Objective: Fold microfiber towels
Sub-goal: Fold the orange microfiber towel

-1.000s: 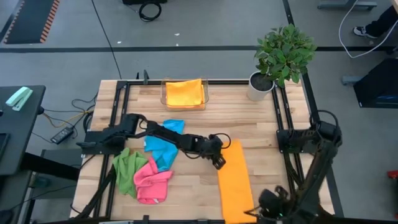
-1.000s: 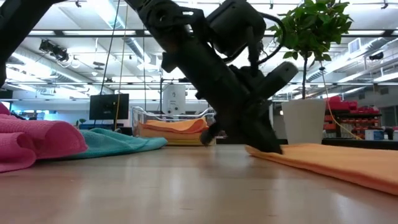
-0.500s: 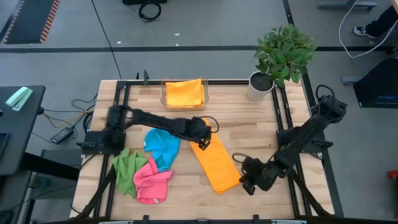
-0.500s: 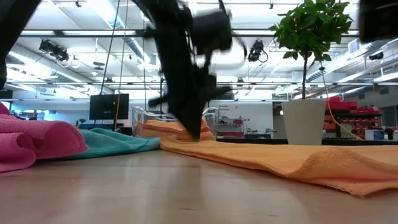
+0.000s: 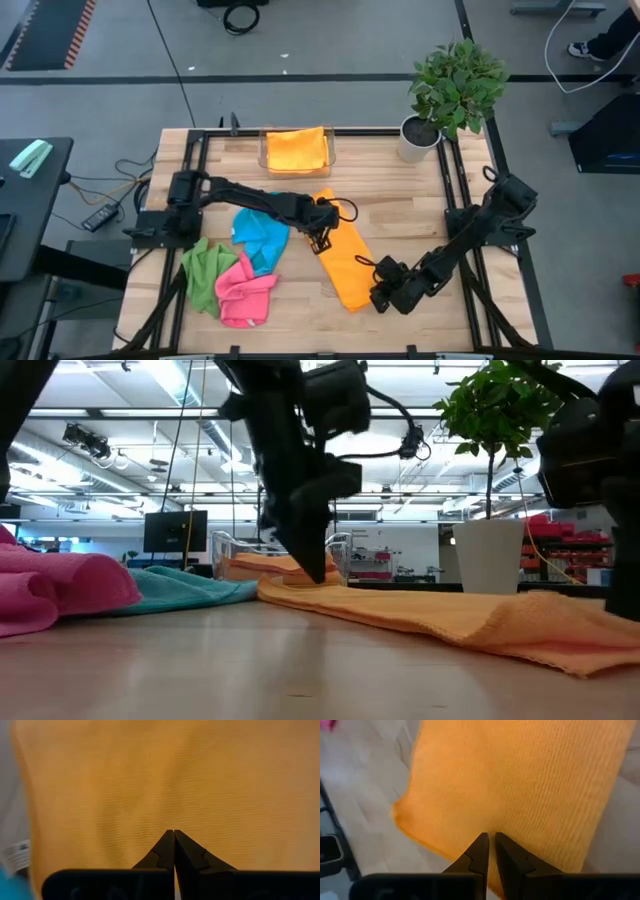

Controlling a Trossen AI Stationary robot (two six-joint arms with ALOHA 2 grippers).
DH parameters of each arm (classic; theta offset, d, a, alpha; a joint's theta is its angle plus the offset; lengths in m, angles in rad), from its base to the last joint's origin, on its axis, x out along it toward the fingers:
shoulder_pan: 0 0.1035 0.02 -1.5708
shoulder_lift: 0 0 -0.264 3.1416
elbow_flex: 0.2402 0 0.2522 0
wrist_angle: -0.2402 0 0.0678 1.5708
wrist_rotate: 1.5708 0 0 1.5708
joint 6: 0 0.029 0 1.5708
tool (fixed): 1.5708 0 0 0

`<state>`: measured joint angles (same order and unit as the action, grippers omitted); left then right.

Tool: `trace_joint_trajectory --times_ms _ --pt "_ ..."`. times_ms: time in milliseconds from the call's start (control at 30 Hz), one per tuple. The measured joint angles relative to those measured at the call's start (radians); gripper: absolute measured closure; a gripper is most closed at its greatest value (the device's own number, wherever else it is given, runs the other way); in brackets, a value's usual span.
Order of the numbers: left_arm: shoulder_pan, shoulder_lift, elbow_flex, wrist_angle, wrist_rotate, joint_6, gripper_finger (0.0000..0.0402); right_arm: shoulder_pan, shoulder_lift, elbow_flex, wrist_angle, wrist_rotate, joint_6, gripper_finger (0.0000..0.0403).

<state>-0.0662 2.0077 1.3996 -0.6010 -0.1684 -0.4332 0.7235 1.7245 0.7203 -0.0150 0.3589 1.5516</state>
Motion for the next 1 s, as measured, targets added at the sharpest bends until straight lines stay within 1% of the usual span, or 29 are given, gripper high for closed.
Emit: trace_joint_trajectory --times_ms 67,133,233,367,467,533,600,667,767,800,867,933,1000 --pt "-0.001 0.028 0.004 0.041 0.009 0.001 0.039 -0.001 0.013 0.005 -0.009 -0.029 0.004 0.0362" --pt "-0.006 0.064 0.005 0.047 0.034 0.001 0.0394 -0.001 0.002 0.009 -0.064 -0.053 0.0 0.0362" --pt "-0.029 0.097 0.011 0.077 0.108 -0.013 0.0396 -0.011 -0.067 0.003 -0.212 -0.096 -0.058 0.0362" --pt "-0.099 0.124 0.011 0.163 0.13 -0.068 0.039 -0.072 -0.192 -0.003 -0.495 -0.188 -0.176 0.0362" --pt "-0.165 0.126 0.014 0.282 0.213 -0.122 0.0395 -0.148 -0.285 -0.003 -0.718 -0.195 -0.23 0.0362" --pt "-0.207 0.125 0.031 0.314 0.257 -0.127 0.0396 -0.198 -0.348 -0.004 -0.787 -0.181 -0.261 0.0362" --pt "-0.246 0.113 0.07 0.338 0.259 -0.088 0.0392 -0.226 -0.425 -0.003 -0.791 -0.18 -0.272 0.0362" --pt "-0.269 0.071 0.121 0.326 0.228 -0.016 0.0388 -0.226 -0.491 -0.002 -0.767 -0.181 -0.229 0.0362" --pt "-0.273 0.031 0.199 0.222 0.114 0.109 0.0393 -0.147 -0.547 -0.001 -0.661 -0.131 -0.091 0.0362" --pt "-0.265 0.028 0.216 0.163 0.073 0.151 0.0395 -0.103 -0.545 -0.001 -0.603 -0.098 -0.045 0.0362" --pt "-0.243 0.03 0.238 0.095 0.047 0.205 0.0396 -0.015 -0.505 0.0 -0.507 -0.038 0.035 0.0362" --pt "-0.22 0.029 0.242 0.046 0.094 0.222 0.0392 0.048 -0.433 0.0 -0.445 -0.016 0.115 0.0362" --pt "-0.199 0.036 0.205 0.043 0.173 0.238 0.0392 0.09 -0.346 0.0 -0.429 -0.02 0.201 0.0362"
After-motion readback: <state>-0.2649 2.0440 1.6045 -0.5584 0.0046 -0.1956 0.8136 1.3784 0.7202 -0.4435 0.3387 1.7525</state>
